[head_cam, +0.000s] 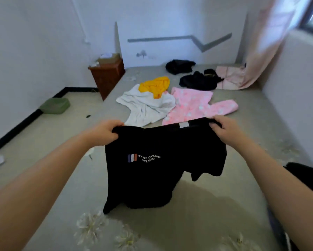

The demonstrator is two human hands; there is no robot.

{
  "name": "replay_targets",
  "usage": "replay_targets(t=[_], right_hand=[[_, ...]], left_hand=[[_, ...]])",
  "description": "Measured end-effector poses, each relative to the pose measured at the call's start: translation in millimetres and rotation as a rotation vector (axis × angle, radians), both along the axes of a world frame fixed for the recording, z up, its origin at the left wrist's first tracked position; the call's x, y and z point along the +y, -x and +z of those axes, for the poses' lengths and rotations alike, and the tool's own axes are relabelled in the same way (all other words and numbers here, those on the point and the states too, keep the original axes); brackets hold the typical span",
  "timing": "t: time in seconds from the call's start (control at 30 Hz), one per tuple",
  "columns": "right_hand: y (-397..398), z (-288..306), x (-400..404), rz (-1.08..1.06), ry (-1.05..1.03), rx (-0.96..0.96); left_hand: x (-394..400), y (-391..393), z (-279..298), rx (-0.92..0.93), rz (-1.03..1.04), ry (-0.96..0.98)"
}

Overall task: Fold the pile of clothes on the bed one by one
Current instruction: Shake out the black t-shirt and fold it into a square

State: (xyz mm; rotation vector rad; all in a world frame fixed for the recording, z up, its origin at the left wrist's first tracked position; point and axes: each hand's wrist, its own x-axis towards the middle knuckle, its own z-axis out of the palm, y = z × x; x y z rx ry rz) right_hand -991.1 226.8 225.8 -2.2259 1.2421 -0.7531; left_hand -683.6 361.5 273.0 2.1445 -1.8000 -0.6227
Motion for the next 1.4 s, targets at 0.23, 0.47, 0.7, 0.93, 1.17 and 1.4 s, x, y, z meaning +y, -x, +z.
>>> replay_targets(t=[0.23,0.47,0.7,0.93,1.17,1.4], right_hand=[[-12,110,13,-0.142,0.217,-0.189],[-33,172,58,-0.127,0.251,-0.254],[-31,195,116,0.03,0.188,-0.017],[-38,191,152,0.043,0.048,0.361],[-76,194,181,-0.142,0.29,0.547],[-106,194,197,-0.368,0.567,0.596]], left_hand=[[11,3,80,0.491,-0.016,0.294],[42,18,124,0.589,-0.102,0.475],[81,-21,147,0.479,-0.167,0.296],[109,-54,153,0.236,-0.204,0.224],[127,-67,169,0.408,-0.132,0.419],[145,-87,167,0.389,-0.078,0.586]])
